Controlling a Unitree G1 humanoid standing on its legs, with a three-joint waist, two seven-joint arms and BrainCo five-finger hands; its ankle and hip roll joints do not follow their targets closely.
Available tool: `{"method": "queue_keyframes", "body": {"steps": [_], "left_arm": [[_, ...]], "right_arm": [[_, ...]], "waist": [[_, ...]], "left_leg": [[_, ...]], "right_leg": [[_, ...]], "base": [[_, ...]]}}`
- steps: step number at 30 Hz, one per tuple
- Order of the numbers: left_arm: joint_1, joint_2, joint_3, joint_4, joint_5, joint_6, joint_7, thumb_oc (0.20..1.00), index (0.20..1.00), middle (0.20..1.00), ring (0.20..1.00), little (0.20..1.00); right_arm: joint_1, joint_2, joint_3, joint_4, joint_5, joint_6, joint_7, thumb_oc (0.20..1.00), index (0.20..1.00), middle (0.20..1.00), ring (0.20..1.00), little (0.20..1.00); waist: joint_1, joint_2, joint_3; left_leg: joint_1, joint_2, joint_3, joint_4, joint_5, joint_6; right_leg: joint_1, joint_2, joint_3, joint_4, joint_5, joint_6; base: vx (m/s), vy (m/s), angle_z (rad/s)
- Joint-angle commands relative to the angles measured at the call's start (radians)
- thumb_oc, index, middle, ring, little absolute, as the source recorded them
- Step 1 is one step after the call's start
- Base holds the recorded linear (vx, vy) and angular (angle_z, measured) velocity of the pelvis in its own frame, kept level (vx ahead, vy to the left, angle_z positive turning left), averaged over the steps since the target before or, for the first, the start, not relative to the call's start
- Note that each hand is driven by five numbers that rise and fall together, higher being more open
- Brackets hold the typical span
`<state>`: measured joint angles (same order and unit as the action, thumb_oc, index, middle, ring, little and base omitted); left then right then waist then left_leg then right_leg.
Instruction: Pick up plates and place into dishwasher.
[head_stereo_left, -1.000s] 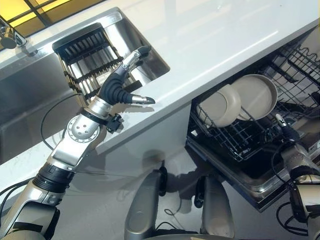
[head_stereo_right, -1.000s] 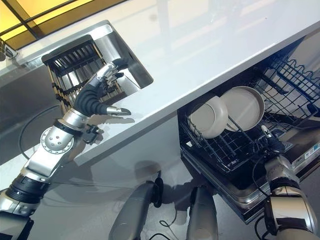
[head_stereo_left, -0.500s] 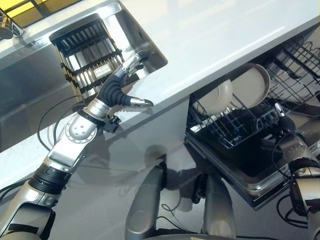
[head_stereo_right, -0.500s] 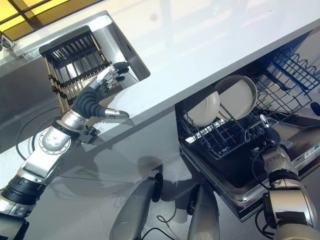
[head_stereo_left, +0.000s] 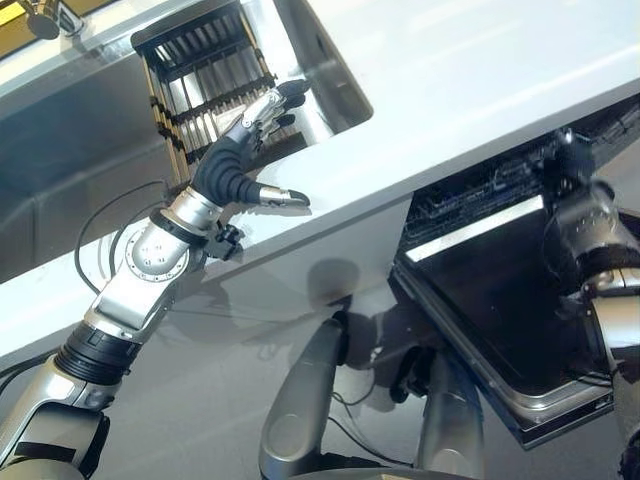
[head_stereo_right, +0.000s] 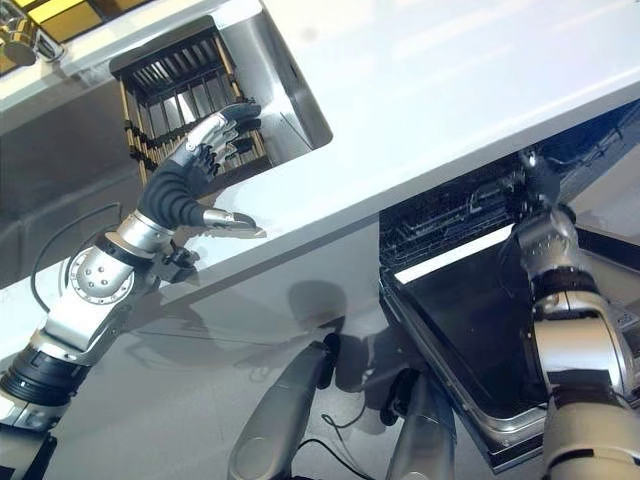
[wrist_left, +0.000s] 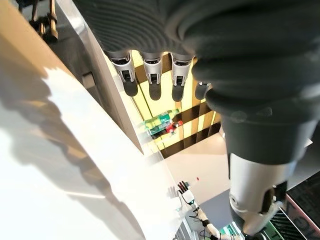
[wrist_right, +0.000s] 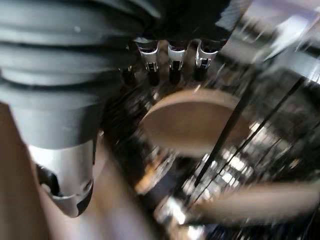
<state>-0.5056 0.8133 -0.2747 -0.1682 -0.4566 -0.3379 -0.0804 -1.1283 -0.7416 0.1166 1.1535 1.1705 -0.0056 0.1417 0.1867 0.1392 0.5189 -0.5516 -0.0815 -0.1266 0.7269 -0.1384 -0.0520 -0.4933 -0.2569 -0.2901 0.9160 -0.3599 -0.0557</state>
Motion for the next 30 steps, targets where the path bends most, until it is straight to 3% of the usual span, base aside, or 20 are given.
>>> {"method": "queue_keyframes", "body": {"steps": [1, 9, 15, 20, 23, 25, 30], "left_arm": [[0.044, 0.050, 0.057, 0.033, -0.043, -0.067, 0.004, 1.000, 1.000, 1.000, 1.000, 1.000], [0.025, 0.038, 0.036, 0.036, -0.029, -0.078, -0.003, 1.000, 1.000, 1.000, 1.000, 1.000], [0.017, -0.001, 0.022, 0.019, 0.015, -0.060, 0.025, 1.000, 1.000, 1.000, 1.000, 1.000], [0.042, -0.033, 0.020, -0.008, 0.050, -0.057, 0.059, 1.000, 1.000, 1.000, 1.000, 1.000], [0.065, -0.058, 0.021, -0.016, 0.075, -0.065, 0.071, 1.000, 1.000, 1.000, 1.000, 1.000], [0.090, -0.078, 0.022, -0.027, 0.112, -0.070, 0.093, 1.000, 1.000, 1.000, 1.000, 1.000], [0.159, -0.107, 0.061, -0.035, 0.141, -0.090, 0.095, 1.000, 1.000, 1.000, 1.000, 1.000]], "right_arm": [[-0.040, -0.036, 0.019, -0.038, 0.021, -0.067, -0.019, 1.000, 1.000, 1.000, 1.000, 1.000], [0.077, -0.018, 0.002, 0.004, -0.119, -0.042, -0.066, 1.000, 1.000, 1.000, 1.000, 1.000], [0.243, -0.003, -0.031, -0.020, -0.253, -0.073, -0.094, 1.000, 1.000, 1.000, 1.000, 1.000], [0.477, 0.020, -0.053, -0.186, -0.432, -0.128, -0.212, 1.000, 1.000, 1.000, 1.000, 1.000], [0.602, 0.030, -0.068, -0.299, -0.588, -0.176, -0.342, 1.000, 1.000, 1.000, 1.000, 1.000], [0.713, 0.054, -0.069, -0.440, -0.723, -0.185, -0.482, 1.000, 1.000, 1.000, 1.000, 1.000], [0.915, 0.097, -0.166, -0.608, -0.921, -0.238, -0.632, 1.000, 1.000, 1.000, 1.000, 1.000]], "waist": [[0.022, -0.007, -0.026], [0.003, -0.031, -0.040], [-0.038, -0.060, -0.045], [-0.096, -0.093, -0.048], [-0.129, -0.110, -0.047], [-0.162, -0.122, -0.051], [-0.213, -0.136, -0.058]], "left_leg": [[-0.006, -0.042, 0.064, 0.017, -0.077, 0.124], [0.028, -0.021, 0.081, 0.015, -0.100, 0.127], [0.085, 0.006, 0.104, 0.037, -0.143, 0.135], [0.148, 0.039, 0.138, 0.024, -0.167, 0.146], [0.182, 0.054, 0.155, 0.011, -0.176, 0.149], [0.207, 0.066, 0.166, -0.012, -0.169, 0.150], [0.259, 0.078, 0.195, -0.051, -0.171, 0.155]], "right_leg": [[-0.029, 0.033, 0.080, 0.014, 0.059, 0.005], [0.008, 0.040, 0.081, -0.021, 0.070, 0.008], [0.064, 0.048, 0.105, -0.040, 0.071, 0.006], [0.114, 0.057, 0.133, -0.076, 0.081, 0.011], [0.143, 0.061, 0.143, -0.101, 0.091, 0.017], [0.158, 0.072, 0.160, -0.130, 0.110, 0.023], [0.193, 0.093, 0.184, -0.179, 0.126, 0.040]], "base": [[-0.04, -0.004, 0.24], [-0.02, 0.049, 0.07], [-0.01, 0.123, -0.07], [-0.04, 0.131, -0.14], [-0.03, 0.114, -0.08], [-0.03, 0.111, -0.05], [-0.02, 0.072, -0.11]]}}
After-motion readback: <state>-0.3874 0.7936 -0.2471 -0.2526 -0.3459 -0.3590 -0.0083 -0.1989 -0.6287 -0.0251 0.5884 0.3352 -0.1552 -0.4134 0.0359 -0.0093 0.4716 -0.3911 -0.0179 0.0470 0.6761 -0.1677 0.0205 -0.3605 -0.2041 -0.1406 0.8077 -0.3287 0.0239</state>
